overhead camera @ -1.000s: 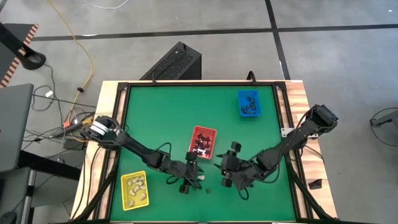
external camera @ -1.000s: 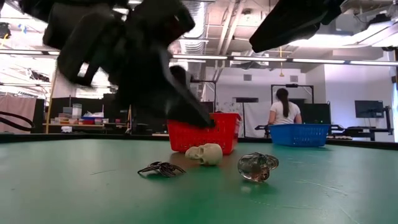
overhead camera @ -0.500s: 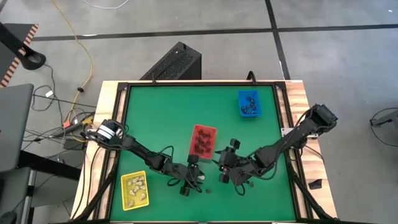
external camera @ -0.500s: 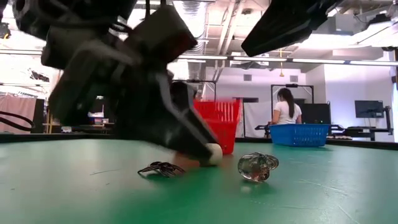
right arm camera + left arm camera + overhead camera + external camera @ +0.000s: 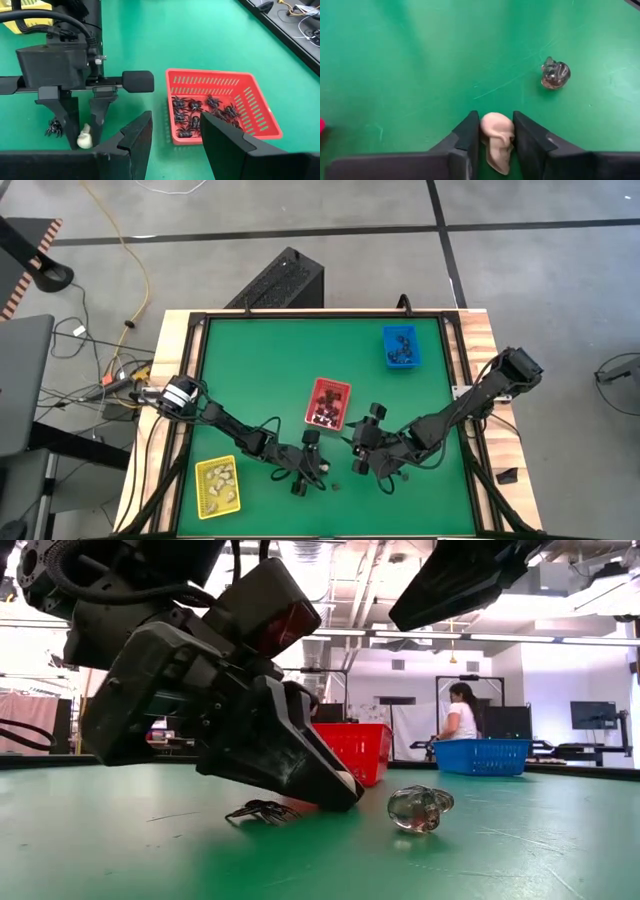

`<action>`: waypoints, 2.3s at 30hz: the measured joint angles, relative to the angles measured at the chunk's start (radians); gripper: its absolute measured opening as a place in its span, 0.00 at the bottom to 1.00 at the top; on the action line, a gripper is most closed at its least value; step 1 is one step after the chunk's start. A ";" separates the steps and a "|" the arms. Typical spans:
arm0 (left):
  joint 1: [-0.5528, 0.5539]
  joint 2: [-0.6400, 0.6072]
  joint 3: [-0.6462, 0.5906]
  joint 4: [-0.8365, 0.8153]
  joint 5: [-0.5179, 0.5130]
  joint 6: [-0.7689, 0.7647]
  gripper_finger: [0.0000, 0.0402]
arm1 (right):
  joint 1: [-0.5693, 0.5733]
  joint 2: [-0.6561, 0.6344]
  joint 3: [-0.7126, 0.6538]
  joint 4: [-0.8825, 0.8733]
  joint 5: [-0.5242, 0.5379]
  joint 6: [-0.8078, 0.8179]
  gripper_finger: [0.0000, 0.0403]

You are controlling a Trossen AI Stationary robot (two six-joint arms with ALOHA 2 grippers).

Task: Sort Halloween decoration
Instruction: Put the white skull toy into the yellow bin, then put the black skull toy into the blue bin

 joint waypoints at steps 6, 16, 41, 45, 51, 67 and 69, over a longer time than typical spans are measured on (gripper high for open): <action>0.002 -0.050 -0.002 -0.033 0.001 0.018 0.17 | 0.004 0.000 0.000 0.001 -0.001 0.000 0.48; -0.072 -0.427 -0.002 -0.452 0.123 -0.061 0.21 | 0.004 0.000 0.000 0.014 -0.009 0.000 0.48; -0.814 -0.671 -0.002 -1.439 -0.272 -1.232 0.25 | 0.032 0.002 0.000 0.220 -0.029 0.107 0.49; -0.792 -0.624 -0.002 -1.437 -0.216 -1.236 0.31 | 0.044 0.002 0.000 0.220 -0.029 0.105 0.49; -0.751 -0.618 -0.002 -1.441 -0.175 -1.176 0.38 | 0.041 0.002 0.000 0.220 -0.029 0.105 0.49; -0.500 -0.620 -0.002 -1.514 -0.011 -0.867 0.09 | 0.040 0.002 0.000 0.185 -0.034 0.075 0.49; -0.482 -0.620 -0.002 -1.514 -0.020 -0.842 0.03 | 0.040 0.002 0.000 0.170 -0.035 0.075 0.49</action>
